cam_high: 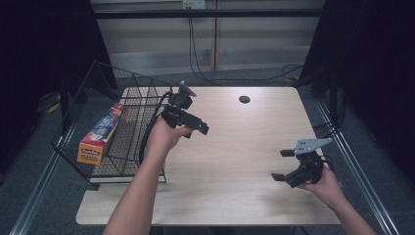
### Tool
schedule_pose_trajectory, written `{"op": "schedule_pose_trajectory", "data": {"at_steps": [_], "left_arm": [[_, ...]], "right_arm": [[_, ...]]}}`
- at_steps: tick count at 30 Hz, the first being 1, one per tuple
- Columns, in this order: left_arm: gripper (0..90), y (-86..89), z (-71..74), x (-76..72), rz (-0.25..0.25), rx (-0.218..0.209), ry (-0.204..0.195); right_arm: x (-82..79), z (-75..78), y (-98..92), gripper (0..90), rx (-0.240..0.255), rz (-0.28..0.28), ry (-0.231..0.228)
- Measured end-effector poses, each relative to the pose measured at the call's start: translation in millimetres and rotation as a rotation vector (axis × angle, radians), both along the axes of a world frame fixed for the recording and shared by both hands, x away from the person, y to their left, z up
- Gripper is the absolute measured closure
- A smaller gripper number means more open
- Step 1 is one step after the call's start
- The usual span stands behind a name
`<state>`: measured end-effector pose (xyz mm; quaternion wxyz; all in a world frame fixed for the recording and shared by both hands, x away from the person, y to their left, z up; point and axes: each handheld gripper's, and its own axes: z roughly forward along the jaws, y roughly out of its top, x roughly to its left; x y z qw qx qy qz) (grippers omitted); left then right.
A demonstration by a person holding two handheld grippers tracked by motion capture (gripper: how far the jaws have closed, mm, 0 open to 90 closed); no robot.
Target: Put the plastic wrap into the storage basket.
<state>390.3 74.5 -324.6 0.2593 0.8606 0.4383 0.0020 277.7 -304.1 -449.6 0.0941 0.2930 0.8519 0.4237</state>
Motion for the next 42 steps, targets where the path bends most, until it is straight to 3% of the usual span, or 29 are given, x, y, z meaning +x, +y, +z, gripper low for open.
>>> {"op": "schedule_pose_trajectory", "data": {"at_steps": [18,29,35,38,40,42], "left_arm": [[4.7,-10.8,-25.5,-8.6,-0.045,-0.033,0.012],[4.7,-18.4,-50.0,-15.3,-0.063,-0.050,0.013],[4.7,-22.1,-62.6,-21.3,-0.048,-0.050,0.006],[4.6,-23.0,-67.4,-23.6,-0.038,-0.066,0.014],[4.5,-26.0,-74.5,-27.4,-0.021,-0.092,-0.002],[4.3,-25.0,-75.5,-27.9,-0.045,-0.075,0.001]], "right_arm": [[0.1,-1.4,2.4,2.6,-0.006,0.005,0.003],[-0.6,-2.1,3.3,2.5,-0.011,0.010,0.002],[-0.6,-2.4,3.4,2.6,-0.013,0.011,0.003],[-0.8,-2.5,3.4,2.5,-0.014,0.010,0.004],[-0.8,-3.4,3.8,2.5,-0.017,0.012,0.003],[-0.9,-3.7,3.9,2.5,-0.018,0.012,0.003]]}}
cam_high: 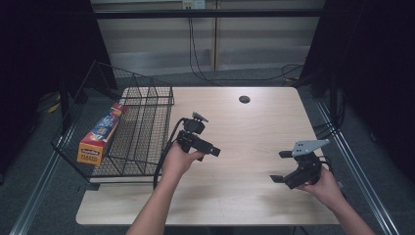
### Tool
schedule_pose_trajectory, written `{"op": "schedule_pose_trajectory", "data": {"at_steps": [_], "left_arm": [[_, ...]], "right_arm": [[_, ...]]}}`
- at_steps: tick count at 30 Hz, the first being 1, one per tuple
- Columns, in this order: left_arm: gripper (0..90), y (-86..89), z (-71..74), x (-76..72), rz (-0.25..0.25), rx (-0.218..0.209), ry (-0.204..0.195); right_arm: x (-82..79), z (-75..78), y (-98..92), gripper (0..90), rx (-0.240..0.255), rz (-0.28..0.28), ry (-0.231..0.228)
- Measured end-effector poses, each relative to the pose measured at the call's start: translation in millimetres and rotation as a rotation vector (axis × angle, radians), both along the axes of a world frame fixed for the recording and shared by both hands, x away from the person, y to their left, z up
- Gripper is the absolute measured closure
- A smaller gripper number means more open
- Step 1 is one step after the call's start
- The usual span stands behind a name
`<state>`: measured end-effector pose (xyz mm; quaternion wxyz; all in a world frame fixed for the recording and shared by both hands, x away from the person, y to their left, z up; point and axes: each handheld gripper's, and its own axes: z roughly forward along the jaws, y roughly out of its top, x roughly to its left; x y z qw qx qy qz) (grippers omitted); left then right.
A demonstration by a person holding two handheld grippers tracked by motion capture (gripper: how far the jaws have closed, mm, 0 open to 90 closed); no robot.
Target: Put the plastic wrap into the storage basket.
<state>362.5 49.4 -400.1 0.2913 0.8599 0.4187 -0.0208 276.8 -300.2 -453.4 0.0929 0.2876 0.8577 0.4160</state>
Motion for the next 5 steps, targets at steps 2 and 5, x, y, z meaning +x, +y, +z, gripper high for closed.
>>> {"op": "schedule_pose_trajectory", "data": {"at_steps": [2,5], "left_arm": [[3.5,-2.1,-6.6,-4.1,-0.010,0.012,-0.033],[3.5,-3.2,-13.4,-8.0,-0.011,0.000,-0.030]], "right_arm": [[-0.2,-1.9,0.8,2.2,-0.013,-0.004,0.002],[0.2,-5.7,2.3,2.1,-0.022,0.002,0.012]]}}
